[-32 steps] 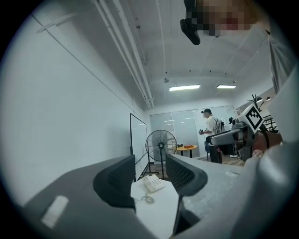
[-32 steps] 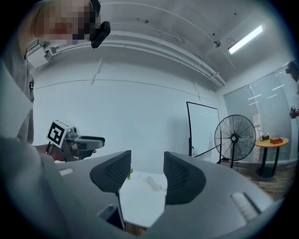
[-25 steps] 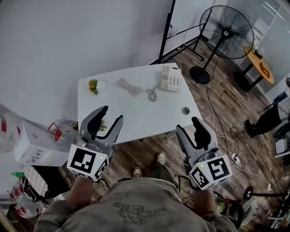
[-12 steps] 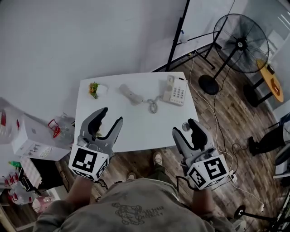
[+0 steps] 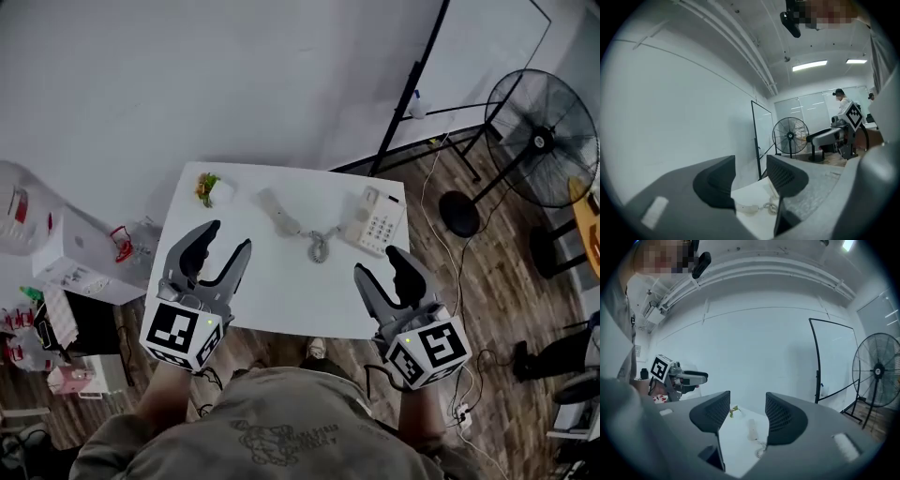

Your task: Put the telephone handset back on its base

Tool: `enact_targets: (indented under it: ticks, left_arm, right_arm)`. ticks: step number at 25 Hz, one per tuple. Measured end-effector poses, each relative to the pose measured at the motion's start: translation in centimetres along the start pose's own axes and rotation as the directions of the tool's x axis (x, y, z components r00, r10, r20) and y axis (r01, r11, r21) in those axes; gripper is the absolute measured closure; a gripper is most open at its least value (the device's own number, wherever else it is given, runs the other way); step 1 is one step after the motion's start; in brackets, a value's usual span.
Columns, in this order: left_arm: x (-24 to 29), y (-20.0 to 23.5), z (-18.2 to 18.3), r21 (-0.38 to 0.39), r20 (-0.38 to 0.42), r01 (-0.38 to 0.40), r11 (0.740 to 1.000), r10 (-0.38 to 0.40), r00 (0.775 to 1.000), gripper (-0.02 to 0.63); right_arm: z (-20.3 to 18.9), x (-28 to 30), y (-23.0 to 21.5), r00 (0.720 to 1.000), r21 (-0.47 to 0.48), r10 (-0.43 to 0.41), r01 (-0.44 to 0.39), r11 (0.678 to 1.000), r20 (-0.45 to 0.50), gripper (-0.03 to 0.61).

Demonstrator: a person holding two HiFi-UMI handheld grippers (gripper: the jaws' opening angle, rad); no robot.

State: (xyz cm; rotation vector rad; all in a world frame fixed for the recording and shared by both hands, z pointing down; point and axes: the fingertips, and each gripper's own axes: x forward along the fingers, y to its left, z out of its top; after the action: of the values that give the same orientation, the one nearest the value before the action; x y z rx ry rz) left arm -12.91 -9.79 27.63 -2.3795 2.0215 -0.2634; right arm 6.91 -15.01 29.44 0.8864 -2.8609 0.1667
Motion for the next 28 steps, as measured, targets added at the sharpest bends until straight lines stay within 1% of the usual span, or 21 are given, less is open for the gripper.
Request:
enact_targets:
  ticks: [4,6,9,13,18,28]
  left_arm:
    - [0.8,-0.4,-0.6,0.019,-0.036,-0.078,0.997,0.079,0.996,0.416]
    - [1.0,-0.7,-0.9,0.032,-0.055,-0.114,0.993,0.115,0.992,0.402]
    - [1.2,-1.2,-1.3,0.024,-0.067,-0.149,0.989,0.15,0.986,0.402]
    - [1.1,-1.2,-2.2,0.018,-0.099,-0.181,0.983,0.182,0.978,0.402]
    - [1.2,-0.2,-2.5,0.021,-0.116,-0.192,0.981,0.193,0.974,0.402]
    - [2.6,2.5,-3.5,0.01,-0.147,-0.146,0.989,0.146,0.978,0.402]
  right_arm:
    - [-0.1,1.2,-1.5,0.997,-0.019,0.081,-0.081,0.997,-0.02,0.316]
    - [-0.2,1.7,-1.9,0.993,-0.031,0.119,-0.119,0.992,-0.029,0.316]
    - [-0.5,2.3,-2.6,0.987,-0.04,0.159,-0.161,0.986,-0.038,0.316]
    - [-1.2,3.3,-3.1,0.98,-0.034,0.19,-0.192,0.981,-0.052,0.316]
    - [-1.6,4.7,-2.7,0.975,-0.031,0.21,-0.212,0.977,-0.068,0.316]
    - [-3.1,8.0,-2.4,0.979,0.007,0.162,-0.162,0.987,-0.125,0.313]
